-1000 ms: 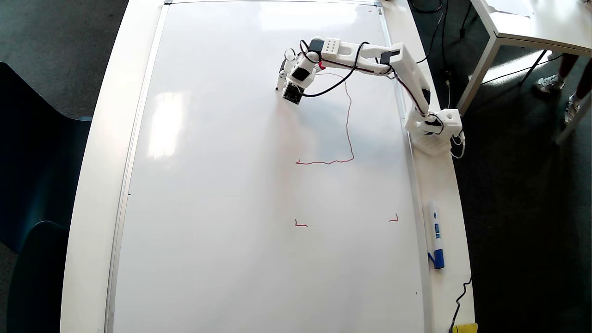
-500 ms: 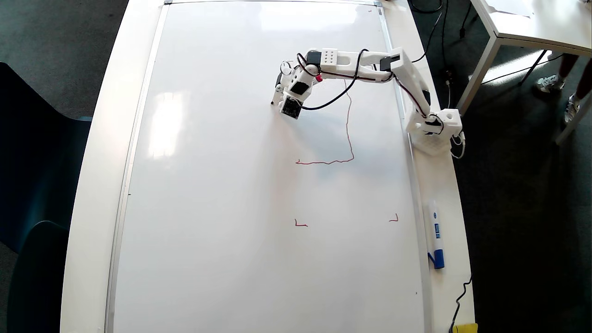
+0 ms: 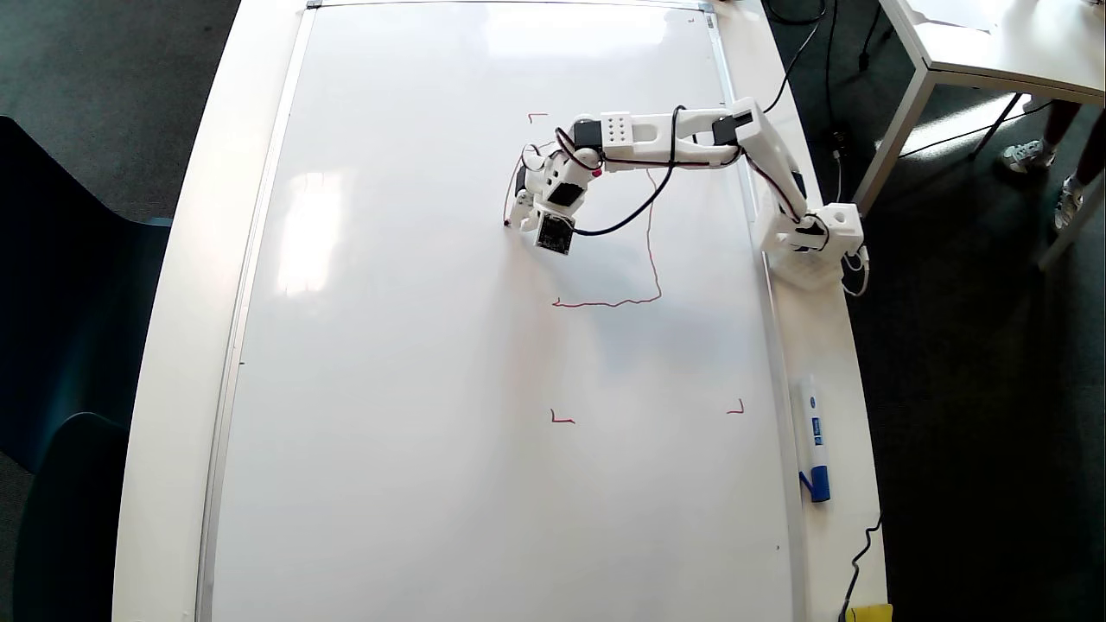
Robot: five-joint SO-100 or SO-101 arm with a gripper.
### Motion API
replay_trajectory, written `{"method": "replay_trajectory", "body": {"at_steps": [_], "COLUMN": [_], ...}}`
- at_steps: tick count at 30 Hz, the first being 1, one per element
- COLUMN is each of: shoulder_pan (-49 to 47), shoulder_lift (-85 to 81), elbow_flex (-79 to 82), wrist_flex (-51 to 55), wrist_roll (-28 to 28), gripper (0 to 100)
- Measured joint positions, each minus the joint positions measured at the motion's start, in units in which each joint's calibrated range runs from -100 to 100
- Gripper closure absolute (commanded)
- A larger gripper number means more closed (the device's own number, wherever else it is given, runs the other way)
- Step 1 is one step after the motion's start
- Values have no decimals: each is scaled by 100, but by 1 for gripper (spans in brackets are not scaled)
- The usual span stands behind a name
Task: Draw on a whiteboard a robot head using a pen attached to the gripper
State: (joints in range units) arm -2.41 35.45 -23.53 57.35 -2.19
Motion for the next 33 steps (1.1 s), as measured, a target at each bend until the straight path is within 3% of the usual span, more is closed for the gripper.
{"method": "replay_trajectory", "body": {"at_steps": [33], "shoulder_pan": [-1418], "shoulder_lift": [-584], "elbow_flex": [895], "wrist_flex": [-42], "wrist_roll": [-476], "gripper": [99]}}
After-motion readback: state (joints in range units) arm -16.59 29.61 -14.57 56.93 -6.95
